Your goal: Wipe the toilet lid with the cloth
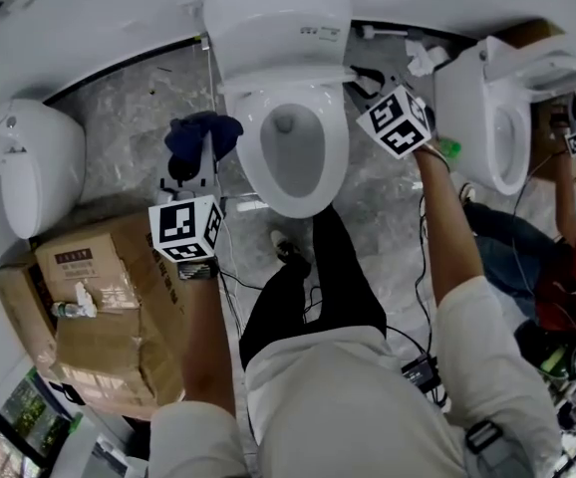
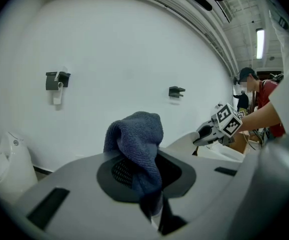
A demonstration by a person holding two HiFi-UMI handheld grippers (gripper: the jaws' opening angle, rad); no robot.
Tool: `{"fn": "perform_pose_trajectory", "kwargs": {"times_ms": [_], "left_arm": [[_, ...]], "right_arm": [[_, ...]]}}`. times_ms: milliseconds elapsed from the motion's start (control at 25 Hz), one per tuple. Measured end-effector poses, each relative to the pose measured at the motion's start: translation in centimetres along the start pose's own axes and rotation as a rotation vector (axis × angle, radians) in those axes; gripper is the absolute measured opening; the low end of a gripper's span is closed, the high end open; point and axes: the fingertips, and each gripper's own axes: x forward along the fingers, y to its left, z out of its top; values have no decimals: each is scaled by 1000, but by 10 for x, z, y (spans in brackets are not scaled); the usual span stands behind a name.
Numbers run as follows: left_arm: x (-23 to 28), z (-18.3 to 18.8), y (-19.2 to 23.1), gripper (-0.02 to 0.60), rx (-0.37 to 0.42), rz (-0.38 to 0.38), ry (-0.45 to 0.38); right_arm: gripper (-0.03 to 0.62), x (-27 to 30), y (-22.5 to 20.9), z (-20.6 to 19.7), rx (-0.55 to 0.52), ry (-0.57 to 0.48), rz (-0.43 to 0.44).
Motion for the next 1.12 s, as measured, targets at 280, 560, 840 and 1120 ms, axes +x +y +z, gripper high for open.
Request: {"fn": "perform_pose_trajectory", "kwargs": {"times_ms": [280, 560, 840, 1120], "left_arm": [[-11, 3, -8, 51, 27, -15, -2], [-22, -3, -24, 51, 43, -31, 2], [-30, -13, -33, 51, 54, -54, 15], [-31, -21, -41, 51, 41, -71, 19]], "right_arm": [[106, -18, 48, -26, -56, 14, 80], [131, -32, 107, -56, -189, 70, 191], [155, -38, 156, -89, -294, 151, 263], [187, -35, 207, -121, -302, 271, 318]]}}
